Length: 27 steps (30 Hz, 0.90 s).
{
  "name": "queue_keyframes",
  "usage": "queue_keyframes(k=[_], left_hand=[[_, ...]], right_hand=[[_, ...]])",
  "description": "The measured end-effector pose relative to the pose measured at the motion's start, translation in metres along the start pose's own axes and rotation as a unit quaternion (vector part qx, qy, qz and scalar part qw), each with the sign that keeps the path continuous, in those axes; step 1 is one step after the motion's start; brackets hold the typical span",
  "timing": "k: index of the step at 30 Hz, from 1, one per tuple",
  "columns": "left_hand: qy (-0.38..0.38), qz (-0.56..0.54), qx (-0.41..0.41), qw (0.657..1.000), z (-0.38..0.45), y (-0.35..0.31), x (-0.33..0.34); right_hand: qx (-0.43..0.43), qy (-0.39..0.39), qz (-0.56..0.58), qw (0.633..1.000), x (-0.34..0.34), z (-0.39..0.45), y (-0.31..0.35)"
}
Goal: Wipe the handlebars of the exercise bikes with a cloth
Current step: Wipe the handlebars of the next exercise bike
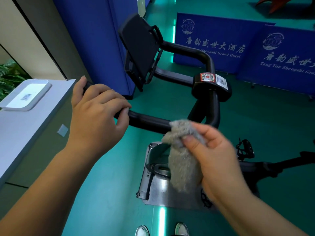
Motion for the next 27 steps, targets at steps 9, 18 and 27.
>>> queue_keyframes(k=[9,18,27], left_hand=[[0.007,-0.022,0.009,1.0,0.0,0.008,-0.001],[-0.022,-0.072,-0.07,0.995,-0.001,0.035,-0.015],[0.021,-0.121,-0.102,0.987,-0.007,0.053,-0.017]], right_hand=[[-0.365,0.108,-0.51,0.771,0.029,0.032,0.024],[-0.377,0.165,-0.464,0.784,0.098,0.044,0.013],[-0.388,0.112,-0.452,0.795,0.083,0.042,0.014]])
Point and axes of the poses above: each hand's wrist, its own z-axis towards the middle knuckle, its own x-axis out of the palm, y = z × x, the point moved 7 cm from there along z, towards the middle knuckle, and after that the axes turned 4 degrees about z, right-handed, at the moved point
